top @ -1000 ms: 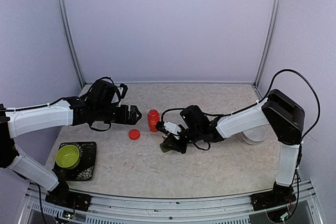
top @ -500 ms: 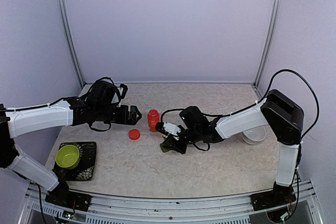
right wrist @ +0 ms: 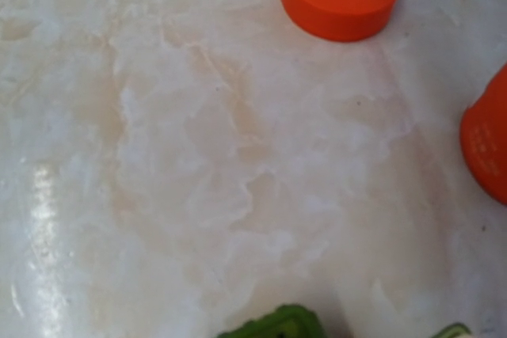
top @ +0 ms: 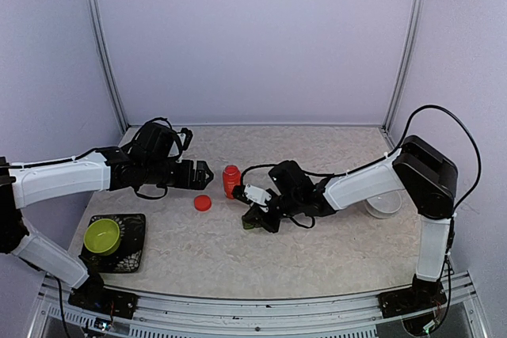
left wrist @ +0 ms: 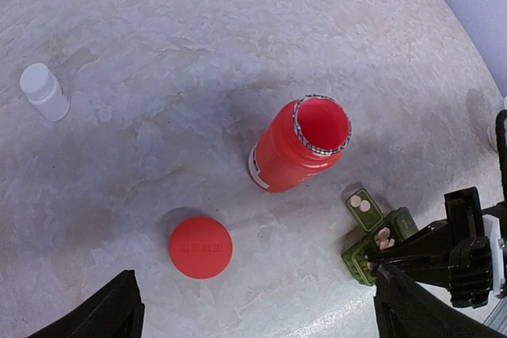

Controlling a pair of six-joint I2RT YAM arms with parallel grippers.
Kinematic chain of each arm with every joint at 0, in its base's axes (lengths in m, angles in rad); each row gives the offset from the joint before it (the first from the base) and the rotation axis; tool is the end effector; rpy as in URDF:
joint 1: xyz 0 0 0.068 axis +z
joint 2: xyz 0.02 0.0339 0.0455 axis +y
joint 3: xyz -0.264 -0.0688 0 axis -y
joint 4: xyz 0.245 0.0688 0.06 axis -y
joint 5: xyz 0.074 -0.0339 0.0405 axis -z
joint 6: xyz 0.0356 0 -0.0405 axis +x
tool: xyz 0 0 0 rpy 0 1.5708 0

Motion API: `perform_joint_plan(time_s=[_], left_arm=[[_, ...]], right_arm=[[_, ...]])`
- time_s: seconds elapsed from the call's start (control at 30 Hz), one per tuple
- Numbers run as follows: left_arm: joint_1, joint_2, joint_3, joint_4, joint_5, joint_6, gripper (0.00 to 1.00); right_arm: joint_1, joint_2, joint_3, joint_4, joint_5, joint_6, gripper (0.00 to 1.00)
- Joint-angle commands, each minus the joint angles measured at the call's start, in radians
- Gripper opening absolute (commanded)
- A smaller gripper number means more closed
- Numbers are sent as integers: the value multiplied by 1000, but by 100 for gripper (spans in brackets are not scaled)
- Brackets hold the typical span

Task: Sort the pills into containers
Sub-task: Pick up the pill from the pill container, then place the pill in the pill bottle.

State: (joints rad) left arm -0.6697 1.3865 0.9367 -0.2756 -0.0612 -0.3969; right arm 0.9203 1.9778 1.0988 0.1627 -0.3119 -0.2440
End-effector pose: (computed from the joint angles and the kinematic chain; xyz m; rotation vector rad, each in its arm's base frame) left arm 0.2368 -0.1847 0.2479 0.2865 2.3244 -0.4738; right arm 0.2386 0.3316 0.1347 -1.4271 1.8632 0.7008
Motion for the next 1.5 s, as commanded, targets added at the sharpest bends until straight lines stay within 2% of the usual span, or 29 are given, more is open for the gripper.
perform_joint_plan(time_s=[0.0, 0.37, 0.8, 1.37, 1.47], left_arm=[[-7, -5, -9, 24, -12, -5, 99], [-5, -14, -15, 21, -17, -7, 99], [0, -36, -22, 7, -24, -6, 99], [13, -40, -24, 9, -12, -5, 99], [13, -42, -23, 6, -15, -3, 99]], right_arm=[[8, -44, 24, -26, 7, -2, 3], [-15, -100, 150, -69, 21, -5, 3], [-84, 72, 482, -189, 85, 1, 4], [-87, 159, 518, -193, 43, 16, 5], [-87, 164, 527, -196, 45, 17, 8]])
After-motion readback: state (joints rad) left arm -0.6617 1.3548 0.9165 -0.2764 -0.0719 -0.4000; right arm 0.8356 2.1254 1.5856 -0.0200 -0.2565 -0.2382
